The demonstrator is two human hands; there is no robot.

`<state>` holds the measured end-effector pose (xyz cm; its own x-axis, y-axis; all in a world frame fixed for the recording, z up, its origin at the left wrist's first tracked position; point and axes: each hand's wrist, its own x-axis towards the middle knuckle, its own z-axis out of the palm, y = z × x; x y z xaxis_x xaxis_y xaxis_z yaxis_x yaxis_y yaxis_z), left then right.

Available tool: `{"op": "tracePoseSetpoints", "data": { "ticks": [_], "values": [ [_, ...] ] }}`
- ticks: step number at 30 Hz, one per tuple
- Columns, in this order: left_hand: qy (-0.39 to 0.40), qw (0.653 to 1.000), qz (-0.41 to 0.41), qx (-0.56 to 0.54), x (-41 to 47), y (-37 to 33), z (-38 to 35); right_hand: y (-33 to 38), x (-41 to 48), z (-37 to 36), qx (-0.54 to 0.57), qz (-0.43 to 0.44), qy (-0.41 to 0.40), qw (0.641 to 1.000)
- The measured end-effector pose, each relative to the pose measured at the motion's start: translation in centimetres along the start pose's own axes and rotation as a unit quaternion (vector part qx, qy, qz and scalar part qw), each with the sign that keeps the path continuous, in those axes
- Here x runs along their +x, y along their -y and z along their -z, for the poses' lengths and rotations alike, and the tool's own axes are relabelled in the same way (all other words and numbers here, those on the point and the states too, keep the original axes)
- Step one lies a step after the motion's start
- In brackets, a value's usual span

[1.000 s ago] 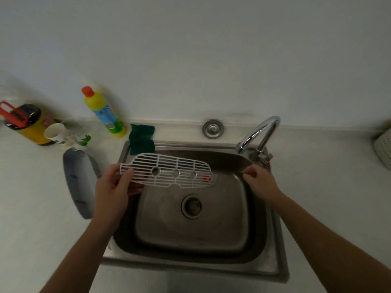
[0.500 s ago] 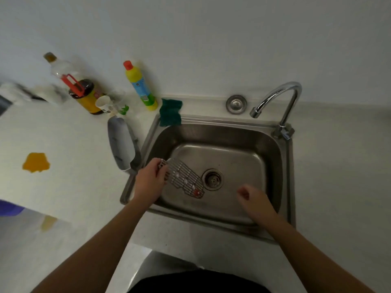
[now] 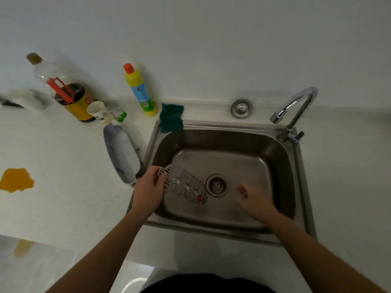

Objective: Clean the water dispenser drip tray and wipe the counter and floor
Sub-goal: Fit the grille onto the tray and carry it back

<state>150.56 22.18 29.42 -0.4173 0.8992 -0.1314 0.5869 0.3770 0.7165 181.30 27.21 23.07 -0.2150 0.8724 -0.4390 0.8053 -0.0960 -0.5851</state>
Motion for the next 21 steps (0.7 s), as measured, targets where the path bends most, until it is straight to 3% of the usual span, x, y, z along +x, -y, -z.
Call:
{"op": "tracePoseSetpoints", "data": {
  "ticks": [3,8,14,16,18,21],
  "values": [
    [0.026,0.994,0.040,-0.102,1.6,1.4,2.1,4.3,0.3,-0.9,-0.020,0.053,-0.035,0.998],
    [0.077,0.932,0.126,-0.332,5.2,4.1,7.2,11.2,1.5,-2.2,-0.102,0.162,-0.047,0.980],
    [0.169,0.895,0.144,-0.388,11.7,8.3,11.6,17.0,3.5,-4.1,-0.160,0.190,-0.112,0.962],
    [0.200,0.904,0.116,-0.359,13.9,9.4,12.5,18.3,3.8,-5.0,-0.140,0.180,-0.127,0.965],
    [0.195,0.941,0.050,-0.273,16.7,10.4,13.5,19.3,3.8,-6.0,-0.113,0.168,-0.142,0.969],
    [0.131,0.983,-0.128,-0.029,22.1,12.1,15.7,20.0,3.4,-7.2,-0.091,0.135,-0.164,0.973]
  ]
}}
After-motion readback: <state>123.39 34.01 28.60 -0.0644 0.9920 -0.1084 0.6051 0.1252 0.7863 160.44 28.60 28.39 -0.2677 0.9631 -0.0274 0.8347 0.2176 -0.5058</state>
